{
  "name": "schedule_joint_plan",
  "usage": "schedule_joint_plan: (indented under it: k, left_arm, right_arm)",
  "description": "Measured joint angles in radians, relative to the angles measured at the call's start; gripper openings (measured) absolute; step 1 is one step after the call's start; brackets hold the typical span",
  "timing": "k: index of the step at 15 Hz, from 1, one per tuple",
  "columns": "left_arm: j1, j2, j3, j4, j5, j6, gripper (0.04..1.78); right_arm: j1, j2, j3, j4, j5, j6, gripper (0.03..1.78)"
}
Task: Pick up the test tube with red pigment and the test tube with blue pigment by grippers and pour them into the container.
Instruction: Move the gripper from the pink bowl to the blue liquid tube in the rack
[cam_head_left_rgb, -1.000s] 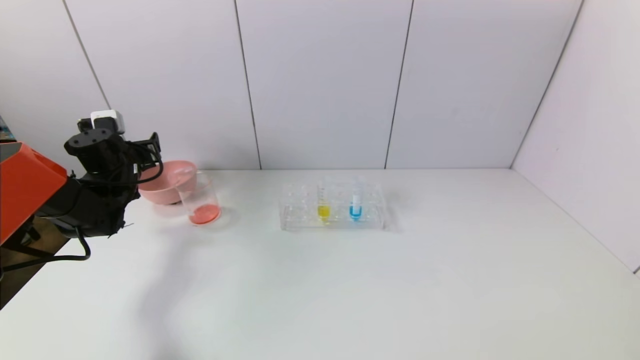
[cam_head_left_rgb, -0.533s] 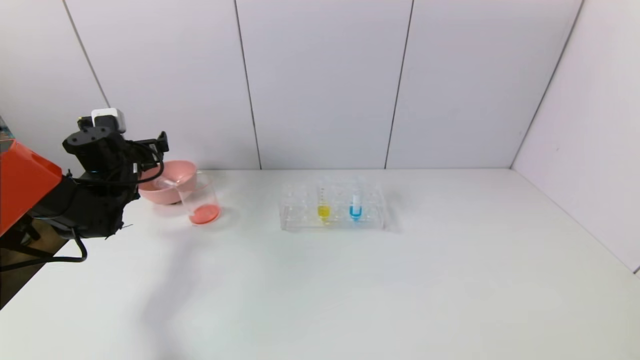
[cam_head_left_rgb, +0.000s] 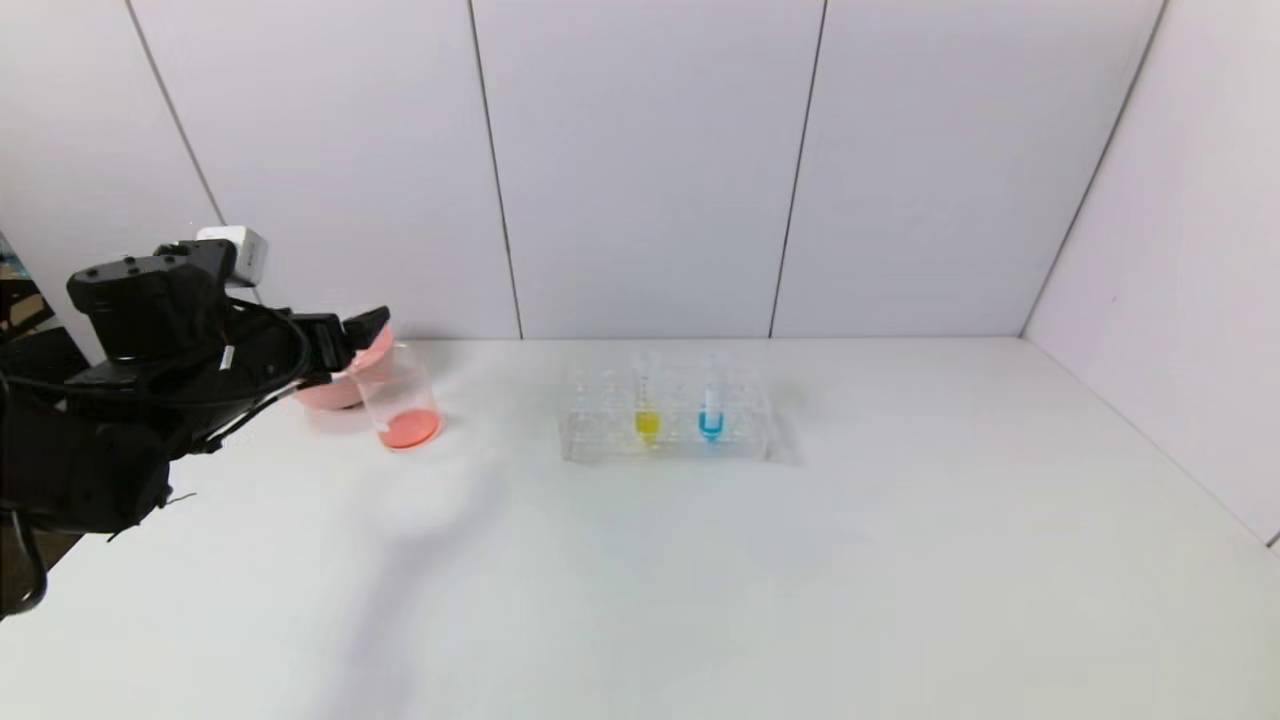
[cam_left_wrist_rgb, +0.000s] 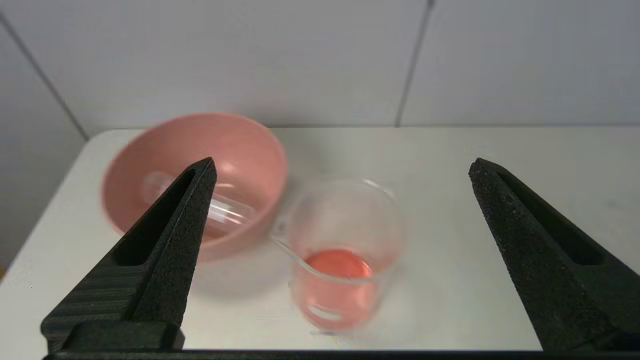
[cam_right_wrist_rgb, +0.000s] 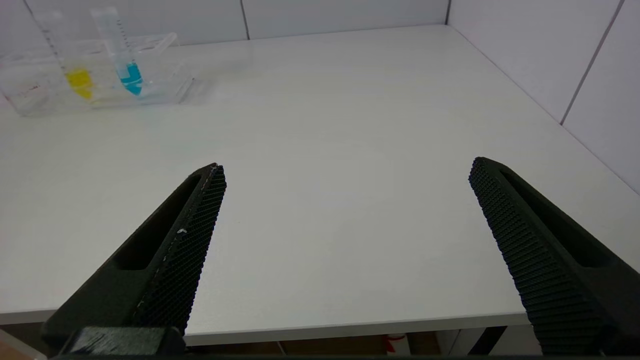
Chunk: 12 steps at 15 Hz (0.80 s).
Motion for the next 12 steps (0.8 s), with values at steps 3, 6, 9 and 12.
schedule_joint_plan:
  k: [3,6,9,12]
  left_arm:
    - [-0.107,-0.097,0.124,0.010,-0.061,-0.003,1.76]
    - [-0.260,-0.146,0.186,0.004,-0.050,-0.035,1.76]
    - [-0.457,-0.161,0.197,0.004,0.051,-0.067,1.76]
    - [-0.657,-0.105,0.131,0.000,0.229,-0.075,1.76]
  right_arm:
    - [0.000,0.000,0.000,0.000,0.000,0.000,1.77]
    - [0.000,0.000,0.000,0.000,0.000,0.000,1.77]
    - [0.000,0.000,0.000,0.000,0.000,0.000,1.77]
    - [0.000,0.000,0.000,0.000,0.000,0.000,1.77]
